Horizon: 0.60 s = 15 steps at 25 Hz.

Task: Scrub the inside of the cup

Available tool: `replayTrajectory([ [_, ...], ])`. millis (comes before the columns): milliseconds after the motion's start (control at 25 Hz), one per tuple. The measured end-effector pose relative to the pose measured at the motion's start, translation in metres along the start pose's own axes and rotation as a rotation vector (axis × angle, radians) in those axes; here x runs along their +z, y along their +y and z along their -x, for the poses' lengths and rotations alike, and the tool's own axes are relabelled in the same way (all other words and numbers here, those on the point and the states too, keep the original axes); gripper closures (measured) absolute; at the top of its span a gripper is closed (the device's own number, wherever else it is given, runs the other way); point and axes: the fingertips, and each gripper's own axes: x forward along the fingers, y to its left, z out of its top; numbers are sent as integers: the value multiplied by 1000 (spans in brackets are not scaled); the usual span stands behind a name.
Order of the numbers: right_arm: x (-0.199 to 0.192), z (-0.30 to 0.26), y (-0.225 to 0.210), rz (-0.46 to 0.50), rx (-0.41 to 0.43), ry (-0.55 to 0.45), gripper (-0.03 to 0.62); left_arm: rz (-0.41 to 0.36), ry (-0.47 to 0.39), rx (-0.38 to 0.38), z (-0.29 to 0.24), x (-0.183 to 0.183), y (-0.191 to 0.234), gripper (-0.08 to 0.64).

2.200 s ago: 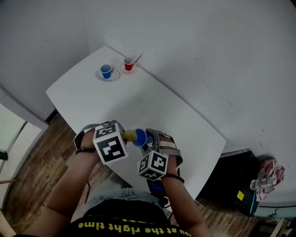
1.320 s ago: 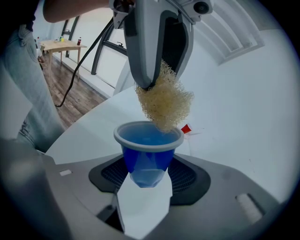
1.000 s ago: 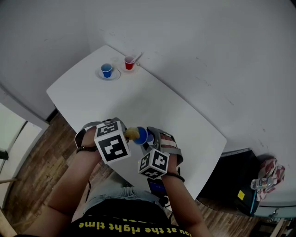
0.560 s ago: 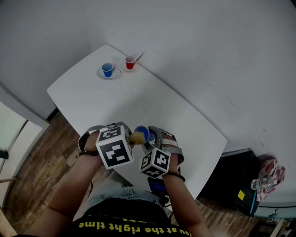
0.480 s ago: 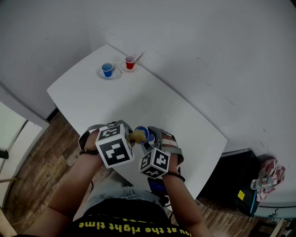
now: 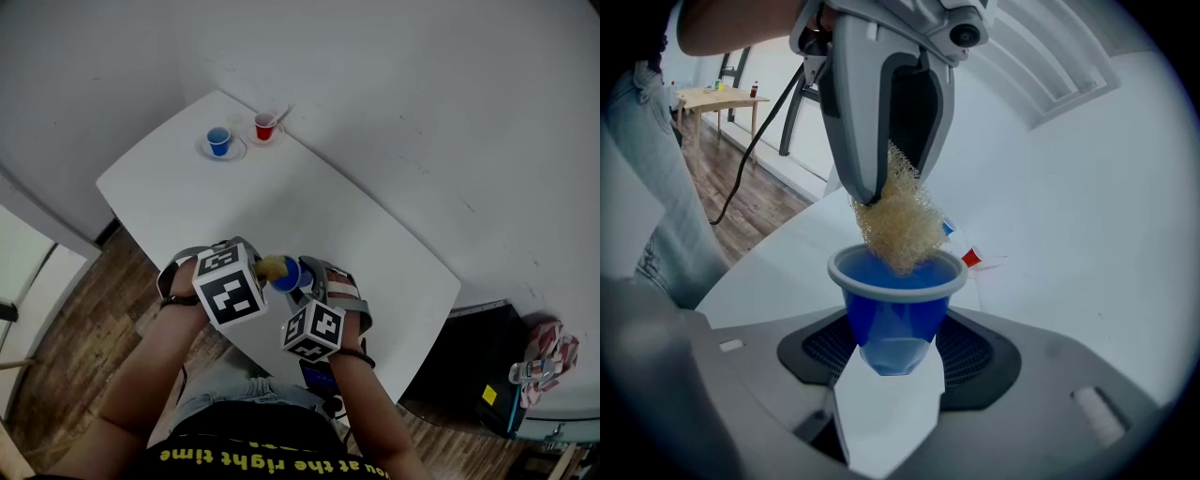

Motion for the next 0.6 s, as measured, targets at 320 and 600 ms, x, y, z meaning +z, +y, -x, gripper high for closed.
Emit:
replayTrajectory([
  [320,1,-1,1,28,1,8,322,-33,30,-51,-2,-2,-17,437],
  [600,6,0,4,52,-1,3,322,-58,20,-61,-4,9,-19,437],
])
